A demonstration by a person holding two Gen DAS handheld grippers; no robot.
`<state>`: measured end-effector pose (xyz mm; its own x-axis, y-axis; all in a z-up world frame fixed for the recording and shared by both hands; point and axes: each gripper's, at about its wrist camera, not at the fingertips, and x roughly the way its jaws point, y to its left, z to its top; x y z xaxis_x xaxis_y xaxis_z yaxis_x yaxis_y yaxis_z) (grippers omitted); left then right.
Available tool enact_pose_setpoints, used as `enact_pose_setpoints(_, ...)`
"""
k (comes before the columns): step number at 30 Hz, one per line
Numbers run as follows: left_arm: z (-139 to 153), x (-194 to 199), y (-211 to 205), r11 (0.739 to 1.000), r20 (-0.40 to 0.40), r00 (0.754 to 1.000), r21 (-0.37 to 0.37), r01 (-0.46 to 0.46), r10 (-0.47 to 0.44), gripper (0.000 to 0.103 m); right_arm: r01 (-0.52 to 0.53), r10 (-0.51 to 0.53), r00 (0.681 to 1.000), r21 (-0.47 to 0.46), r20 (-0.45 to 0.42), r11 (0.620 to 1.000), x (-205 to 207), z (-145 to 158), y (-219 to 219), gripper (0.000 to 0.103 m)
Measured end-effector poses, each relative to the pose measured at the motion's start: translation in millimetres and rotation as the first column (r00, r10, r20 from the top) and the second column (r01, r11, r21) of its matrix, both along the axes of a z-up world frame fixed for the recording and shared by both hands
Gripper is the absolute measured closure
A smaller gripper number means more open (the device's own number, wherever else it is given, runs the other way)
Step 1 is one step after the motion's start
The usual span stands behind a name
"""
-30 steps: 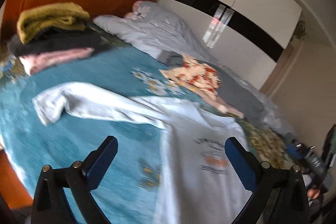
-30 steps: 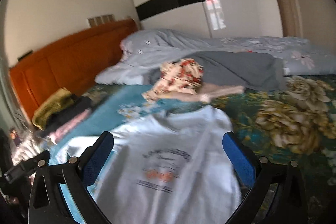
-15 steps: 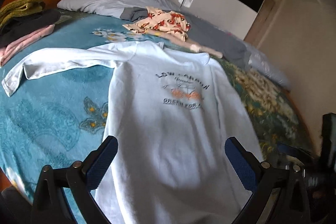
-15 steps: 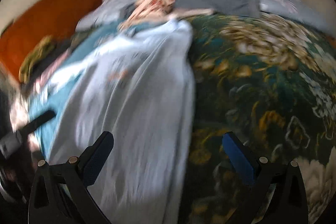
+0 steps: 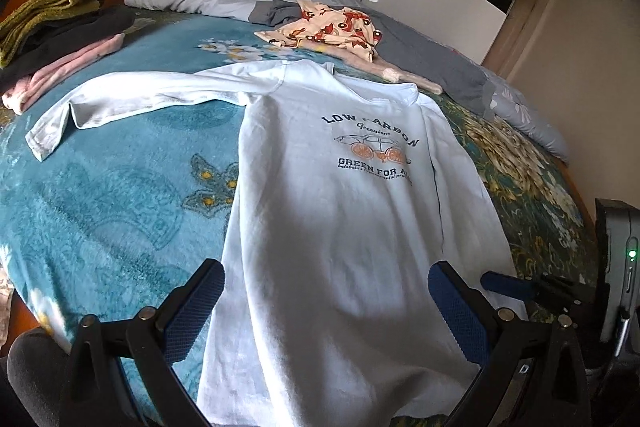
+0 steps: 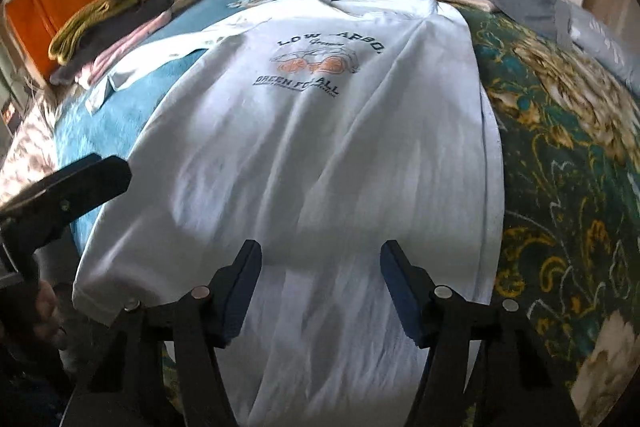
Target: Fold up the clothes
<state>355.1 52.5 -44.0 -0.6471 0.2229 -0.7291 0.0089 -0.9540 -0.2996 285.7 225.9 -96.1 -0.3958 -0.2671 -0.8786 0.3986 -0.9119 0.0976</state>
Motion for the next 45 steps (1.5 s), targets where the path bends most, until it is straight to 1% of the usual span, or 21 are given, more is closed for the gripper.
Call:
enact_pose_setpoints(2,1,0,1,1.0,0.001,1.0,0.004,0.004,-0.004,0.0,-0.002,0.002,1.0,0.038,-0.001,0.999,2,-1,-3,0.042)
enact_pose_setpoints(3,1,1,1,1.0,-0.001,1.0,0.005,0.005,-0.005,0.0,-0.003,0.004,1.0,0.057,-0.001,0.998,3,-2,-4,0.051)
enact_pose_setpoints(4,2,2,1,1.0,-0.004,1.0,0.006,0.005,-0.005,0.0,0.002,-0.001,1.0,0.075,-0.002,0.997,3,-2,-4,0.057)
enact_pose_setpoints(6,4,4,0,1.0,-0.013,1.0,0.009,0.004,-0.004,0.0,0.032,-0.033,0.999,0.103,0.001,0.994,2,-1,2,0.08)
enact_pose_setpoints(7,5,5,0,1.0,-0.016,1.0,0.011,0.004,-0.004,0.0,0.051,-0.052,0.999,0.098,0.01,0.994,0,-1,6,0.086)
enact_pose_setpoints(8,5,6,-1,1.0,-0.016,1.0,0.013,0.003,-0.003,0.0,0.067,-0.069,0.997,0.09,0.022,0.994,-2,0,11,0.095)
enact_pose_setpoints(9,5,7,-1,1.0,-0.016,1.0,0.014,0.002,-0.002,0.0,0.079,-0.082,0.996,0.081,0.034,0.994,-3,1,15,0.097)
enact_pose_setpoints(12,4,8,-1,1.0,-0.012,1.0,0.016,0.0,0.0,0.0,0.094,-0.097,0.994,0.051,0.055,0.994,-8,6,27,0.099)
enact_pose_setpoints(16,6,11,-4,1.0,-0.017,1.0,0.028,-0.002,0.002,0.0,0.149,-0.15,0.989,0.059,0.005,0.987,-23,26,54,0.099)
enact_pose_setpoints(18,6,11,-4,0.999,-0.021,1.0,0.033,-0.003,0.004,0.0,0.213,-0.209,0.977,0.083,-0.048,0.974,-36,41,78,0.099)
enact_pose_setpoints(21,7,10,-4,0.999,-0.024,1.0,0.034,-0.001,0.002,0.0,0.319,-0.301,0.943,0.131,-0.143,0.938,-60,62,118,0.099)
enact_pose_setpoints(23,7,9,-2,0.999,-0.022,1.0,0.035,0.006,-0.005,0.0,0.398,-0.357,0.906,0.177,-0.227,0.9,-80,77,145,0.099)
enact_pose_setpoints(26,4,5,-1,0.999,-0.001,1.0,0.048,0.014,-0.014,0.0,0.488,-0.391,0.852,0.258,-0.347,0.834,-116,93,176,0.099)
enact_pose_setpoints(29,0,0,-1,0.999,0.024,1.0,0.037,0.001,-0.002,0.0,0.544,-0.414,0.819,0.306,-0.398,0.782,-144,97,200,0.099)
enact_pose_setpoints(33,-3,-9,-4,0.999,0.047,0.999,0.031,-0.012,0.011,0.0,0.584,-0.457,0.796,0.306,-0.396,0.752,-178,91,222,0.099)
enact_pose_setpoints(35,-3,-13,-6,1.0,0.051,0.999,0.025,-0.019,0.018,0.0,0.582,-0.456,0.798,0.307,-0.395,0.753,-183,87,220,0.099)
enact_pose_setpoints(38,-2,-20,-8,1.0,0.051,0.998,0.02,-0.02,0.019,0.0,0.546,-0.424,0.812,0.263,-0.401,0.796,-170,88,207,0.099)
enact_pose_setpoints(40,0,-26,-7,1.0,0.053,0.998,0.015,-0.017,0.016,0.0,0.478,-0.361,0.85,0.275,-0.383,0.835,-155,78,190,0.099)
enact_pose_setpoints(41,0,-29,-6,1.0,0.053,0.999,0.017,-0.01,0.009,0.0,0.438,-0.331,0.874,0.285,-0.355,0.853,-146,69,182,0.099)
enact_pose_setpoints(43,1,-35,-3,1.0,0.055,0.998,0.017,0.007,-0.008,0.0,0.353,-0.28,0.923,0.292,-0.265,0.889,-127,46,168,0.099)
enact_pose_setpoints(45,1,-41,2,1.0,0.064,0.998,0.008,0.021,-0.022,0.0,0.295,-0.242,0.949,0.296,-0.202,0.909,-108,26,159,0.099)
